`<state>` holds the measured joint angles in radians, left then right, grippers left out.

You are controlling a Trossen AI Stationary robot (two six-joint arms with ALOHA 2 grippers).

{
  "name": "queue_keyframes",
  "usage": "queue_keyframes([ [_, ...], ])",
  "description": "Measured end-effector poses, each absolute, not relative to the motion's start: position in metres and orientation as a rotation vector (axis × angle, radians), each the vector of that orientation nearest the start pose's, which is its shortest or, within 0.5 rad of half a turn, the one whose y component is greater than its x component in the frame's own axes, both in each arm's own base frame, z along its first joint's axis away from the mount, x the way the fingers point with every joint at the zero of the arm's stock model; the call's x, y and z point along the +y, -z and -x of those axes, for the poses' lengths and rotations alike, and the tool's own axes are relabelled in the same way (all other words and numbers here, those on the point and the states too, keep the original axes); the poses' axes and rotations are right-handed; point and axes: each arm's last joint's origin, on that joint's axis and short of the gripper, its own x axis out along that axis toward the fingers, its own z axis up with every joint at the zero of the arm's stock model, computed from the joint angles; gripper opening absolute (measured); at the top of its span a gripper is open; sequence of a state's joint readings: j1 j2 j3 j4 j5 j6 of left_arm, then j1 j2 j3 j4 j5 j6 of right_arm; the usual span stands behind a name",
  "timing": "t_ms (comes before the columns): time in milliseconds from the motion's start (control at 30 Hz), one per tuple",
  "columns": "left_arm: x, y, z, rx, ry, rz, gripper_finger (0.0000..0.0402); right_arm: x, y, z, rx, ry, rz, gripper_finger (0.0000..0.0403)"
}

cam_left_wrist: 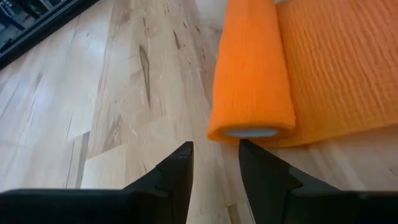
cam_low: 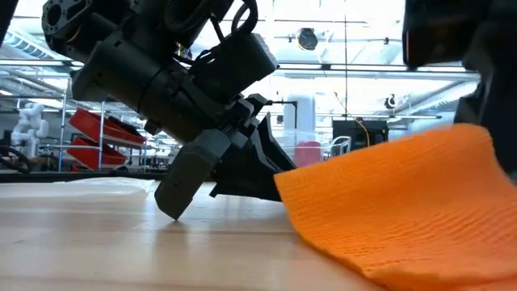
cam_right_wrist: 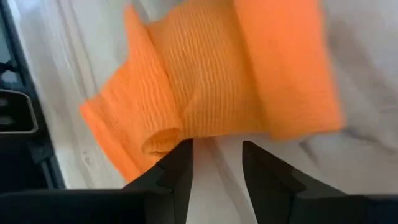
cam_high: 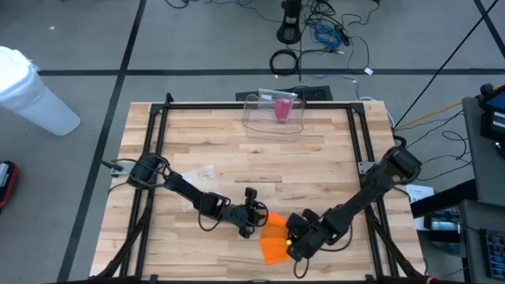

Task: Roll bandage
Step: Roll the orange bandage

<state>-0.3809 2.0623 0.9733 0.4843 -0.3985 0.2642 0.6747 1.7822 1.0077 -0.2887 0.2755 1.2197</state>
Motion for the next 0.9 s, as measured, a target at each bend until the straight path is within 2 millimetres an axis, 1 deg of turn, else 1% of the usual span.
queue_keyframes([
  [67,-0.134,-0.093,-0.365,0.561,0.058,-0.487,0.0134,0.206,-0.158,-0.263,0.990,0.258,-0.610,0.0123],
  [167,-0.134,-0.093,-0.365,0.561,0.059,-0.487,0.0134,0.205,-0.164,-0.248,1.019,0.306,-0.549,0.0123],
  [267,-0.134,-0.093,-0.365,0.562,0.059,-0.487,0.0134,0.205,-0.160,-0.231,1.046,0.398,-0.430,0.0123],
  [333,-0.134,-0.093,-0.365,0.562,0.059,-0.487,0.0134,0.207,-0.154,-0.220,1.039,0.465,-0.346,0.0123],
  [400,-0.134,-0.093,-0.365,0.561,0.061,-0.486,0.0134,0.214,-0.148,-0.210,0.960,0.492,-0.238,0.0123],
  [467,-0.134,-0.093,-0.365,0.561,0.061,-0.487,0.0134,0.222,-0.144,-0.205,0.831,0.496,-0.140,0.0123],
  [533,-0.134,-0.093,-0.365,0.559,0.062,-0.488,0.0134,0.226,-0.137,-0.202,0.749,0.508,-0.069,0.0123],
  [567,-0.134,-0.093,-0.365,0.559,0.063,-0.488,0.0134,0.228,-0.133,-0.201,0.739,0.511,-0.045,0.0123],
  [767,-0.134,-0.093,-0.365,0.555,0.062,-0.486,0.0134,0.230,-0.104,-0.204,0.761,0.541,0.025,0.0123],
  [900,-0.134,-0.093,-0.366,0.554,0.062,-0.486,0.0134,0.228,-0.094,-0.208,0.766,0.563,0.044,0.0123],
])
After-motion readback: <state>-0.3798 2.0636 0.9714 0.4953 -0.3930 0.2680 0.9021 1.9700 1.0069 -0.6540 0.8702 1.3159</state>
